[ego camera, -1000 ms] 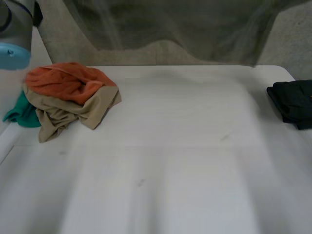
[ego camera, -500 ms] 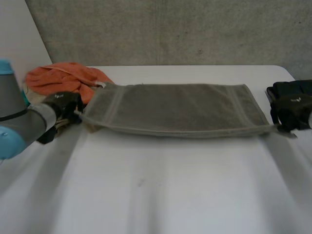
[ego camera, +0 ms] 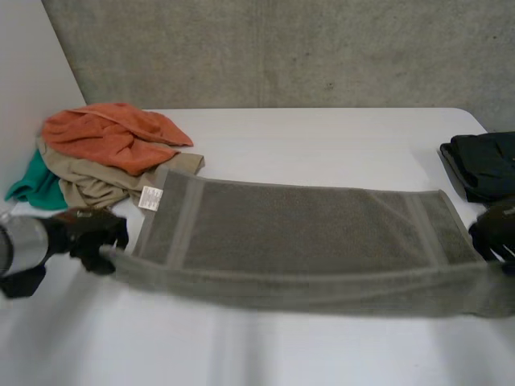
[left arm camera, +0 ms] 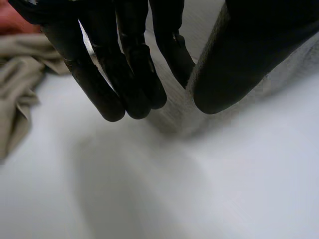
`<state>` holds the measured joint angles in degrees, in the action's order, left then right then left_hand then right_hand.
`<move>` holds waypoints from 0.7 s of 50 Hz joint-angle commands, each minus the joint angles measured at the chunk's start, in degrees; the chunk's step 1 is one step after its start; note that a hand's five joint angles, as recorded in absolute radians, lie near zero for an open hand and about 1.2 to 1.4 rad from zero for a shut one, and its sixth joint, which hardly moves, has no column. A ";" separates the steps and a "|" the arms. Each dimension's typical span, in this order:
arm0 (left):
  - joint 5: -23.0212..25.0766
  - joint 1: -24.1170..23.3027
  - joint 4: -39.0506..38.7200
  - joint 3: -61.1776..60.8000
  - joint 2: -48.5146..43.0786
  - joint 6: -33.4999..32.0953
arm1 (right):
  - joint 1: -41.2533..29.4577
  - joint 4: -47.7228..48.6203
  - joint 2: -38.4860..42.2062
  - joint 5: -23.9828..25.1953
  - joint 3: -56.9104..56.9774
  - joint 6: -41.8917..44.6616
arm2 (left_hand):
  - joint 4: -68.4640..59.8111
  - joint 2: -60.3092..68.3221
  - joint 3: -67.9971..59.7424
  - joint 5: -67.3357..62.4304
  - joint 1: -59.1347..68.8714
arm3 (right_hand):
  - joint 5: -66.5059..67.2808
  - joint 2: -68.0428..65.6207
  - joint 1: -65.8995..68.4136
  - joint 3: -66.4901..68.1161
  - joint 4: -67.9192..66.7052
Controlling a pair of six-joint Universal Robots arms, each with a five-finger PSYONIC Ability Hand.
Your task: Fold the laundry.
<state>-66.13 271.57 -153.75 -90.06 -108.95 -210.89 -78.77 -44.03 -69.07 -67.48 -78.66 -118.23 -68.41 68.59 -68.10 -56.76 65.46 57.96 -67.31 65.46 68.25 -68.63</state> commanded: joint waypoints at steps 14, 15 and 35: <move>-21.93 -13.69 -4.81 40.82 -24.81 19.56 | -11.14 31.54 19.14 -6.96 19.23 -17.03 | -11.59 11.41 -11.90 -13.24 14.54 | 12.04 -12.69 14.54 11.75 -11.37; -23.24 -14.39 -4.37 44.23 -26.82 19.56 | -11.75 32.50 21.07 -7.83 21.77 -17.03 | -11.59 11.41 -11.90 -13.24 14.54 | 12.04 -12.69 14.54 11.75 -11.37; -26.95 -18.18 -3.39 50.43 -26.76 28.43 | -13.08 19.43 23.83 -8.02 29.64 -29.94 | 58.41 -58.59 58.10 56.76 -55.46 | -57.96 57.31 -55.46 -58.25 58.63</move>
<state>-93.48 252.30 -155.45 -31.46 -142.79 -187.44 -94.15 -16.92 -35.43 -79.45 -40.38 -140.44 -11.47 11.93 -11.92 -2.90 10.84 2.78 -11.88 12.80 11.92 -12.09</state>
